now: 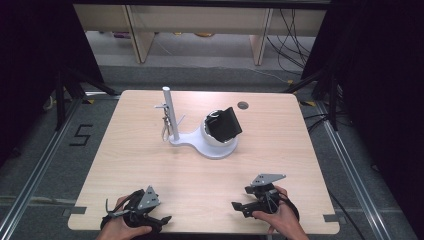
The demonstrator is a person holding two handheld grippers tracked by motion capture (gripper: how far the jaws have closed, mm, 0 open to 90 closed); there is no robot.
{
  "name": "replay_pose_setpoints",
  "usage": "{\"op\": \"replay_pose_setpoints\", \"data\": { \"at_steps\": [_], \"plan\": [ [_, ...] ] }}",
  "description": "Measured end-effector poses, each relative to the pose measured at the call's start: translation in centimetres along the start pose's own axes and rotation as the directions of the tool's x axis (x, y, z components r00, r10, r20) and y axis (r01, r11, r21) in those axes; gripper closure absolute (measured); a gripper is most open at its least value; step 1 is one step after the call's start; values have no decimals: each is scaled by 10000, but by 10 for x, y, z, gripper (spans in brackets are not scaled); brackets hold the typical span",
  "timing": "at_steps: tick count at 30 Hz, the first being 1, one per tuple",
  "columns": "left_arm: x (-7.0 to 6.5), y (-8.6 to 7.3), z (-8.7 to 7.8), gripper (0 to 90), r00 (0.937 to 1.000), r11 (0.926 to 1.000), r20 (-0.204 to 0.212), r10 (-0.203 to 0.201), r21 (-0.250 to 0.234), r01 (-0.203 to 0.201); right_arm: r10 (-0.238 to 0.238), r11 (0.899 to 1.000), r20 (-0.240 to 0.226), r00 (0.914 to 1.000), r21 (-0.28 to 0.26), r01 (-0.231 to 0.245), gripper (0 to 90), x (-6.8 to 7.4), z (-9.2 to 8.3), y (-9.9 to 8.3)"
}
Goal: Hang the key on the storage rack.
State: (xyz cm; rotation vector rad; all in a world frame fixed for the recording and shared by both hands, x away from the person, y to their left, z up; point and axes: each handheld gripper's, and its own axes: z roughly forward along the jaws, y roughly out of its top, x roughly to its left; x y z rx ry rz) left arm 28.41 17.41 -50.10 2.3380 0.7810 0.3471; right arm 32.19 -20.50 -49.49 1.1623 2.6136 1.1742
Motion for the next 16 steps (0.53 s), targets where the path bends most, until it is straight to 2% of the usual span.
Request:
{"op": "replay_pose_setpoints", "data": {
  "at_steps": [11,12,16],
  "plan": [
    [0,-2,4,177,9999,9998,65,-143,124,143,67,10000,17,10000,20,-67,209,1,0,0],
    [0,-2,4,176,9999,9998,70,-129,140,128,-126,9999,62,9999,-30,127,209,-1,0,0],
    [1,-3,5,176,9997,9997,74,-232,112,231,21,10000,37,10000,16,-22,210,0,0,0]
  ]
}}
